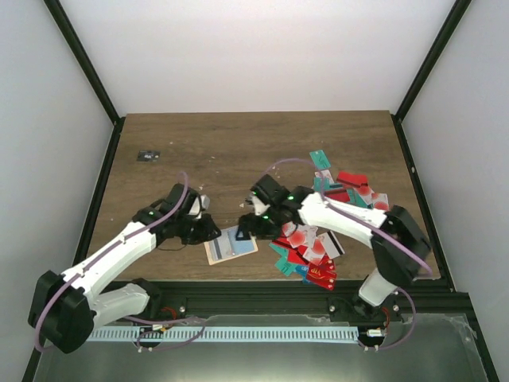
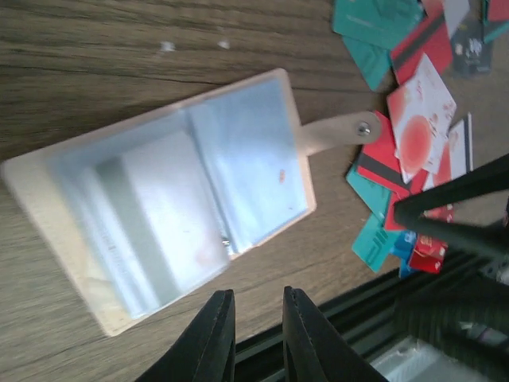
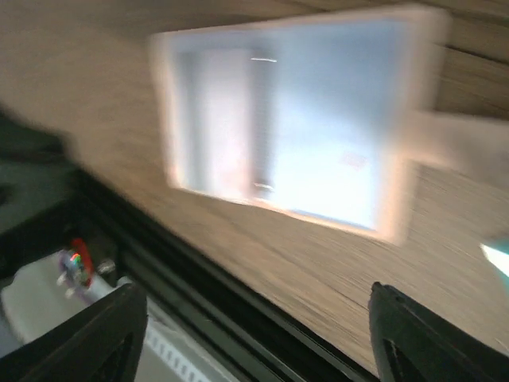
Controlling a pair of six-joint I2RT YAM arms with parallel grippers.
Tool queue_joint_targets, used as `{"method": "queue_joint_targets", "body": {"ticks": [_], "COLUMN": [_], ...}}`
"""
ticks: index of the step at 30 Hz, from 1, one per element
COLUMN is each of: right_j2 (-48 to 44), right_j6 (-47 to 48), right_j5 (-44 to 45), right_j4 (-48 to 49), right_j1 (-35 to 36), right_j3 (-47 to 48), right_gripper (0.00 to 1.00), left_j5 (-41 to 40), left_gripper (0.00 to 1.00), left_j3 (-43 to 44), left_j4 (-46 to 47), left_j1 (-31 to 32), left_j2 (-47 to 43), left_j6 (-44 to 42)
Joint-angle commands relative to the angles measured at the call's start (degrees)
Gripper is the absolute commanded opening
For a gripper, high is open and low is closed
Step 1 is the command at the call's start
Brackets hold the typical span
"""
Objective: Put the credit cards into the card holder
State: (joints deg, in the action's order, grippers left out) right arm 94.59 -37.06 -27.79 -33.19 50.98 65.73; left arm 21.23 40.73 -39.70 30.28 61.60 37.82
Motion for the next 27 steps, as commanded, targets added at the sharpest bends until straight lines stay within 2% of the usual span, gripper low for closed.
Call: {"method": "queue_joint_targets", "body": {"ticks": [1,6,11,15,27], "right_j2": [-6.95,-13.28,-15.98,-17.08,-19.13], "right_j6": [-6.78,-13.53,-18.62,-21.81,-24.13], "right_j5": [15.15,21.89,23.51,22.53,19.08], "right_j4": [-16.53,-28.84,-33.95,-33.66,-28.11], "right_j1": [-4.33,-8.5,-9.32,-10.09,-11.77], "right_j3": [-7.12,-11.63,-14.04,-18.65,-27.54], "right_gripper": [0.81,0.99,1.0,1.0,1.0], "left_j5": [4.42,5.71,5.49,5.65,4.96], "left_gripper": [0.19,0.19,0.18,0.18,0.18], "left_j3": [3.6,8.06,13.79,16.63,15.52], "left_j4": [5.93,10.94,12.54,12.89,12.72], "left_j1": [3.45,9.52,14.01,15.82,17.18], "left_j2": [4.18,12.29,20.35,24.06,23.82], "left_j6": [-2.17,-2.56,-2.69,-2.63,-2.41]}}
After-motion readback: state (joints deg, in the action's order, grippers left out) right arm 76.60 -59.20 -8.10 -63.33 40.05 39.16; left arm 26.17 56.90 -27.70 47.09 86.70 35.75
